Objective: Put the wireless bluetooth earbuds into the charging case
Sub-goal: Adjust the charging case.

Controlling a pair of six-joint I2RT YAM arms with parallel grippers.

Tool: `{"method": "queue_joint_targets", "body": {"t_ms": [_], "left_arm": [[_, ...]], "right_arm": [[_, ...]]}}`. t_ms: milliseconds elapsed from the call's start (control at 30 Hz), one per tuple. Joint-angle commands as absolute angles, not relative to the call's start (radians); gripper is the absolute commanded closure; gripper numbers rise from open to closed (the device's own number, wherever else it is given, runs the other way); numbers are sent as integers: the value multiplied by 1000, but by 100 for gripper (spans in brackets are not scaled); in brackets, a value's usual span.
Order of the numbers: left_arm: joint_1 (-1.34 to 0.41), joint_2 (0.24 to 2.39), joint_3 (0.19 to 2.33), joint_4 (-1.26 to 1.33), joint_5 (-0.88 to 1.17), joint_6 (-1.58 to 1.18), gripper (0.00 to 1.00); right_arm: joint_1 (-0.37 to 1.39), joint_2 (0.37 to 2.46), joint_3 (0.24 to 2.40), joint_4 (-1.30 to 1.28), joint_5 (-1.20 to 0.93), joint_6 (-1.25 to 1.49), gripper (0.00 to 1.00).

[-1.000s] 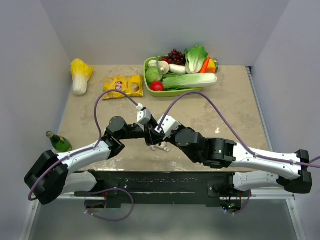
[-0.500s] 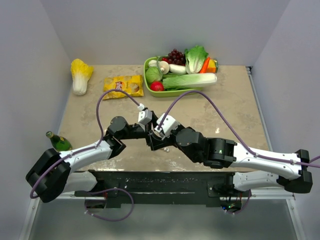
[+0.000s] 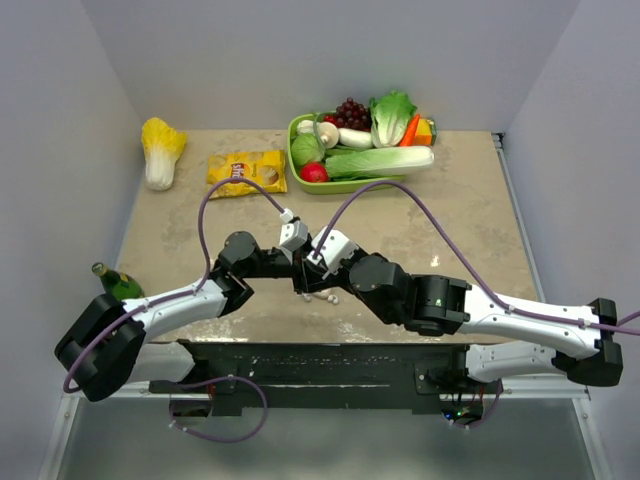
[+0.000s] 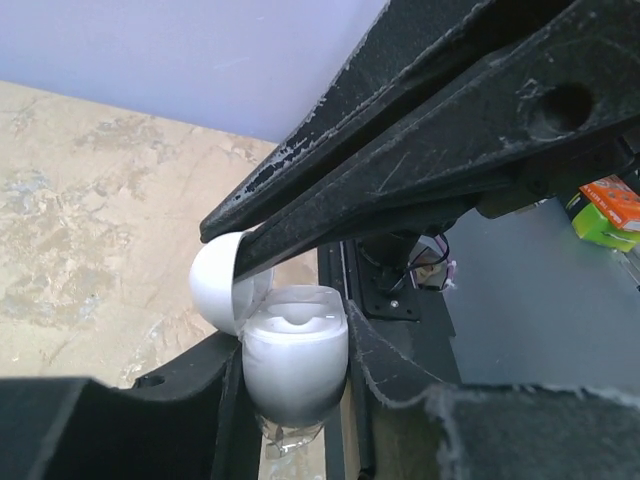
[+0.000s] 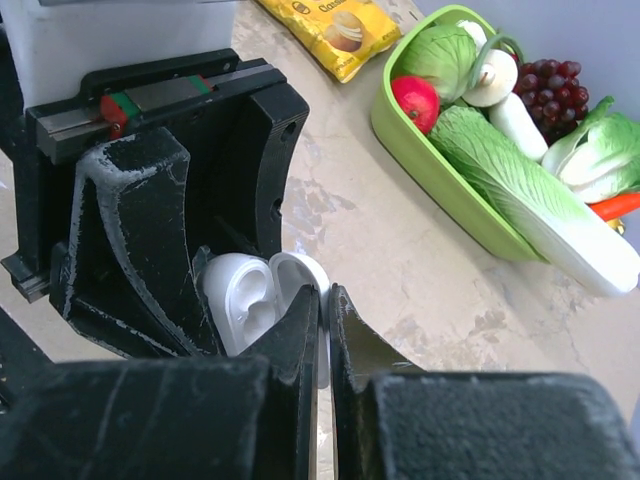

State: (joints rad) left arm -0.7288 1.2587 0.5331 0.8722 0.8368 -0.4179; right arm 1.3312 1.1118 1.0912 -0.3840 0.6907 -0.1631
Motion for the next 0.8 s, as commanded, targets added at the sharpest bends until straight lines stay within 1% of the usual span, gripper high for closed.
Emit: {"method": "queue_joint_targets", "body": {"t_ms": [0,33,67,100,133,167,267,533,633,767], "left_arm": [[-724,1259,574,894,828,-394,65],[-726,1259,574,894,825,-394,53],[-726,1255,574,888,822,-394,37],[-726,1252,572,887,818,-393,31],[-724,1249,572,884,815,-390,27],[-726,1244,574,881,812,-388,25],[-724,1236,583,858,807,-377,24],[-723,1220,617,789,799,-336,25],[-713,1210,626,772,802,-331,26],[-704,1204,632,749,807,-327,32]], "right_arm": [[1338,1103,1132,-350,690,-153,100],[1338,1106,1132,-348,692,-155,100],[1338,1104,1132,-351,693,-155,100],[1338,1104,1131,-351,693,-155,100],[1338,1106,1132,-351,692,-155,100],[1338,1104,1132,-351,693,-155,100],[1338,1106,1131,-351,693,-155,100],[1338,1106,1131,-354,698,-156,100],[1338,1106,1129,-354,699,-156,100],[1338,1103,1129,-356,703,-158,100]]}}
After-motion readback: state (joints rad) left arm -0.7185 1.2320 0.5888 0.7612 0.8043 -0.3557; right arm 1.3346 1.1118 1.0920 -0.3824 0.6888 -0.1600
